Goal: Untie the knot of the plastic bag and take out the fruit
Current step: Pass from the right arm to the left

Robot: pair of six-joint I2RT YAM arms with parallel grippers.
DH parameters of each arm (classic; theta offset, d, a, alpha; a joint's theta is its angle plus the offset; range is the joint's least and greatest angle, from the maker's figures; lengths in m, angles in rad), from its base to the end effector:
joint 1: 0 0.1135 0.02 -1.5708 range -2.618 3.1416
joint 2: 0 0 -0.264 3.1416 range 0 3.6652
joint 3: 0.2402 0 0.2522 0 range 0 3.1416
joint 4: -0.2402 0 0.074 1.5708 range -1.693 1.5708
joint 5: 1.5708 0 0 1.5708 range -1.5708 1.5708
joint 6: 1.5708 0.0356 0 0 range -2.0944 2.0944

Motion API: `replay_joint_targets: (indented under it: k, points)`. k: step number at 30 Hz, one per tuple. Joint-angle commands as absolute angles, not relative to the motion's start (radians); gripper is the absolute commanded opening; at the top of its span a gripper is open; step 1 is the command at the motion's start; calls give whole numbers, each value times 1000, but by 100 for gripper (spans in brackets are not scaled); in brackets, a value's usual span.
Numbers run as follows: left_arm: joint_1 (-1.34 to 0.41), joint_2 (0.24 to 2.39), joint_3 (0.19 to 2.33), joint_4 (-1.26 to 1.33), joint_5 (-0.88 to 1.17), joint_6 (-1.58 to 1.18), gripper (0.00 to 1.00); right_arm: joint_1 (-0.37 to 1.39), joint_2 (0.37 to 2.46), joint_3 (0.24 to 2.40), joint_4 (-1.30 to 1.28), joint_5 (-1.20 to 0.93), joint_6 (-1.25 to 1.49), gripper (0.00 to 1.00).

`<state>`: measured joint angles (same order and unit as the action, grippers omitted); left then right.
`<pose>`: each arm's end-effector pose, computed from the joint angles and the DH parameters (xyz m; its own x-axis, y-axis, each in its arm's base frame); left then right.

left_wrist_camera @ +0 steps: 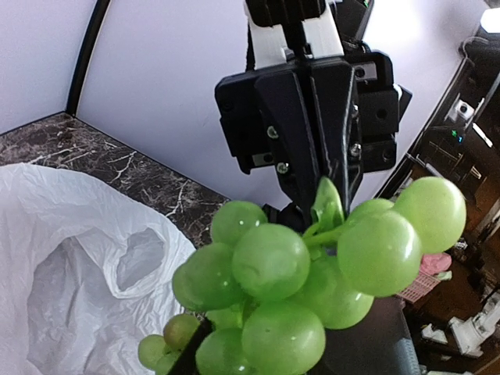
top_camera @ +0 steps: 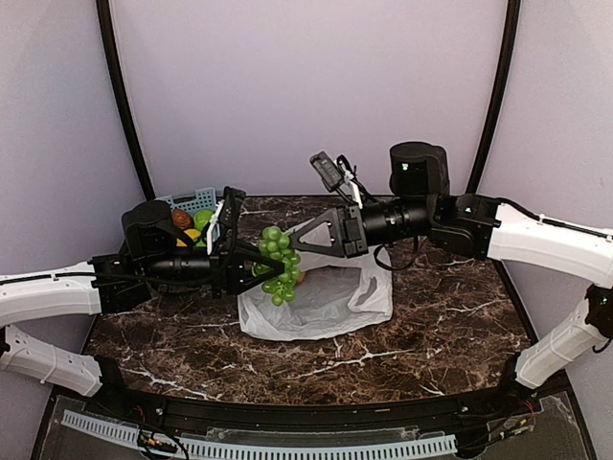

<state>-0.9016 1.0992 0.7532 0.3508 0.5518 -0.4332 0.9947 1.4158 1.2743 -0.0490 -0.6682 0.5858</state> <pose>0.1437 -0.2117 0.3226 -0.4142 -0.0526 -0.9087 0.9026 0.1047 -0.4175 0.1614 0.2890 0.3799 -0.6331 -0.1780 -0.7533 -0.7676 0.0190 0.6406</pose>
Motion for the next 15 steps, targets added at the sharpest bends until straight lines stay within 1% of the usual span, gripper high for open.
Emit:
replay_joint_targets:
  k: [1, 3, 7, 11, 13, 15]
  points:
    - [-907, 1080, 772, 356, 552, -435, 18, 988, 1388, 1256, -5, -632, 601, 2]
    - [-907, 1080, 771, 353, 552, -436, 10, 984, 1386, 1248, -5, -621, 605, 2]
    - [-906, 1074, 770, 345, 551, -436, 2, 973, 1378, 1233, -5, -603, 617, 5]
    - [-907, 1070, 771, 334, 542, -436, 1, 964, 1372, 1219, -5, -586, 628, 13]
    - [-907, 1068, 771, 325, 534, -437, 1, 959, 1371, 1213, -5, -582, 630, 20]
    - [-906, 1065, 773, 317, 522, -439, 1, 954, 1368, 1207, -5, -575, 633, 36]
